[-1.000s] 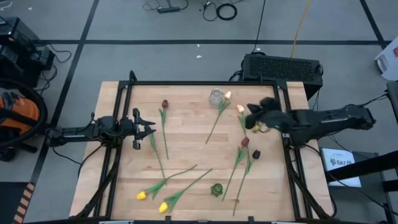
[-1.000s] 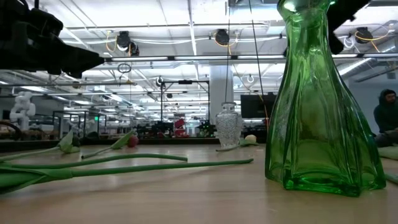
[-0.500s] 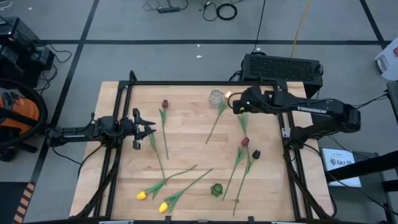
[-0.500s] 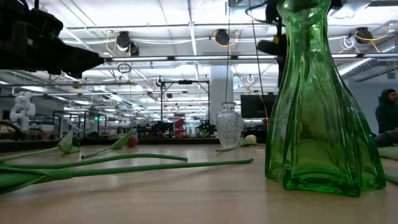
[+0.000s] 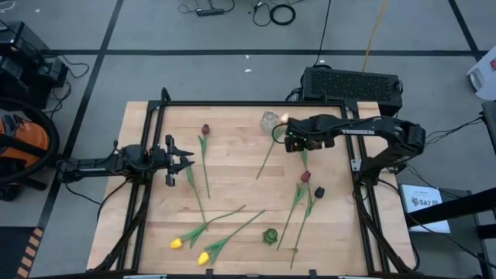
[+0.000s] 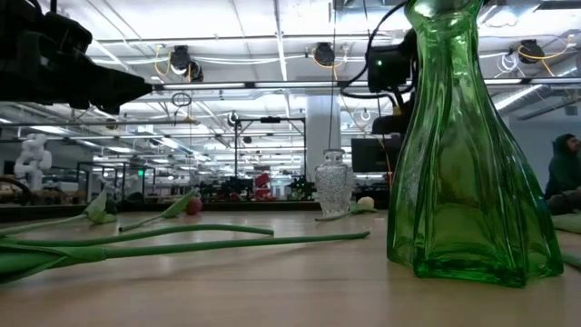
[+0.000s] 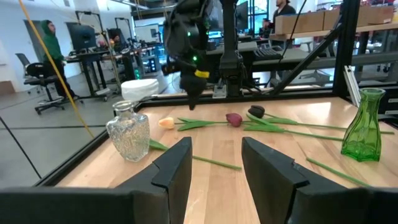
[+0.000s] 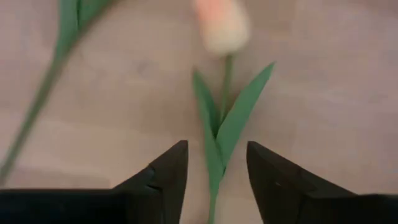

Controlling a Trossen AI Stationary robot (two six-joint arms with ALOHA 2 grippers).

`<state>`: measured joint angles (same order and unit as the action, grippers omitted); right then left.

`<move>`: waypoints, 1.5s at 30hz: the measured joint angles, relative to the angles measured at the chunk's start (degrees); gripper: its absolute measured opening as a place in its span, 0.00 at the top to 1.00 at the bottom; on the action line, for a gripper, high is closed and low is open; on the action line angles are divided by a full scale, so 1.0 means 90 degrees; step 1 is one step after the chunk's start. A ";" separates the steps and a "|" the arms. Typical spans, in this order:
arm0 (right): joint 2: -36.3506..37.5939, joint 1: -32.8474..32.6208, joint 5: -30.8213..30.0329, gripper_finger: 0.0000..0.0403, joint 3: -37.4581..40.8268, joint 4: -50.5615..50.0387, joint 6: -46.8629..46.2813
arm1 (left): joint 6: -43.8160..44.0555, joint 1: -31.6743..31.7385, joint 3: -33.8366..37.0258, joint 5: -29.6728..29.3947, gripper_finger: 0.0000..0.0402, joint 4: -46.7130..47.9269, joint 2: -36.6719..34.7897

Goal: Sort flowers into vase by color
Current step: Put the right peach tulip into the transparent flower vase

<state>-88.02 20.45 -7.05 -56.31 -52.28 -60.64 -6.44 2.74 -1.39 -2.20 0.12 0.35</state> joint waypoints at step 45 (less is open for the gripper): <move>0.3502 -0.0229 -0.3304 0.99 0.0916 0.1867 0.1190 | 0.0000 -0.0002 0.0000 -0.0001 0.63 -0.0002 -0.0002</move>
<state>-56.50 18.38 -36.79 -48.07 -35.47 -49.92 -6.44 2.72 -1.39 -2.21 0.10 0.34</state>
